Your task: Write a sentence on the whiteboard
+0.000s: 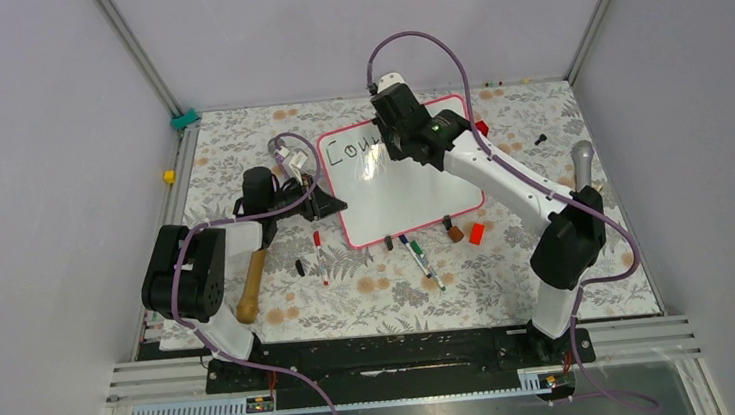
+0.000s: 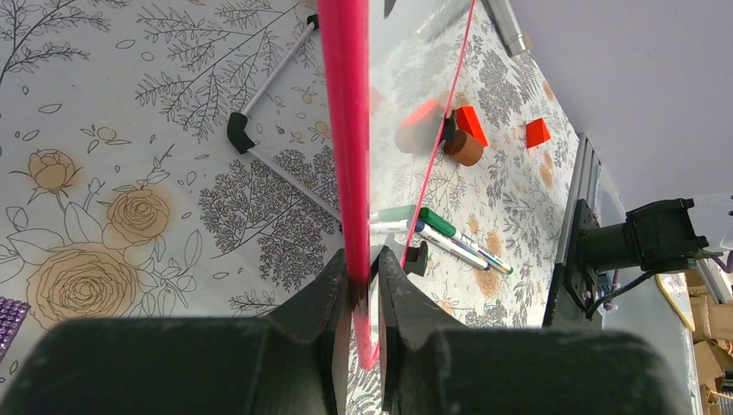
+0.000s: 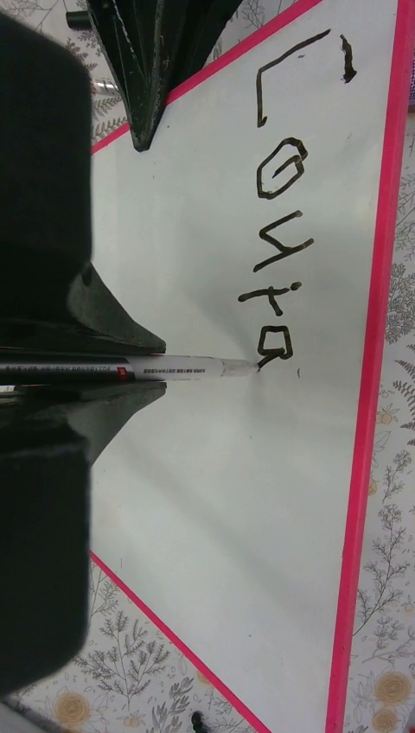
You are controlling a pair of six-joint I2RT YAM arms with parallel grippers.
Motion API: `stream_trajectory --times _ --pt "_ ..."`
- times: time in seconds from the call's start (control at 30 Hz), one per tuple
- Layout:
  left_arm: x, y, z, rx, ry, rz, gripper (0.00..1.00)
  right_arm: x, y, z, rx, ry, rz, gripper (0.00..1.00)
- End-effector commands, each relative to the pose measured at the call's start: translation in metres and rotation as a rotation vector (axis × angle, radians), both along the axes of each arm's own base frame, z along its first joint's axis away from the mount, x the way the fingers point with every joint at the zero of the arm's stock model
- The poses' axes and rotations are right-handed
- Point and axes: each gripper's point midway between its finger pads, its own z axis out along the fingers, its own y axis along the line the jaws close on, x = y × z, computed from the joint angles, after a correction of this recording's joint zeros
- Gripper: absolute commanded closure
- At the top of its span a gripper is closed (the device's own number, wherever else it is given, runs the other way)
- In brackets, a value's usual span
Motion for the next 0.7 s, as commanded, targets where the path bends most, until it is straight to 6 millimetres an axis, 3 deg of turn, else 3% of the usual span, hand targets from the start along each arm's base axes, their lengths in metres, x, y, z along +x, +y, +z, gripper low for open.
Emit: stream_trajectory --times 0.0,0.13,0.67 --pt "0.011 0.010 -0.021 0.073 -0.005 0.058 1.00 0.000 -0.006 0.045 0.126 -0.101 -0.013 1.00" --pt "0.011 0.010 -0.022 0.073 -0.003 0.056 1.00 0.003 -0.012 0.055 0.152 -0.136 -0.030 1.00" --pt "0.011 0.010 -0.021 0.067 -0.004 0.056 1.00 0.014 -0.013 0.040 0.113 -0.092 -0.045 1.00"
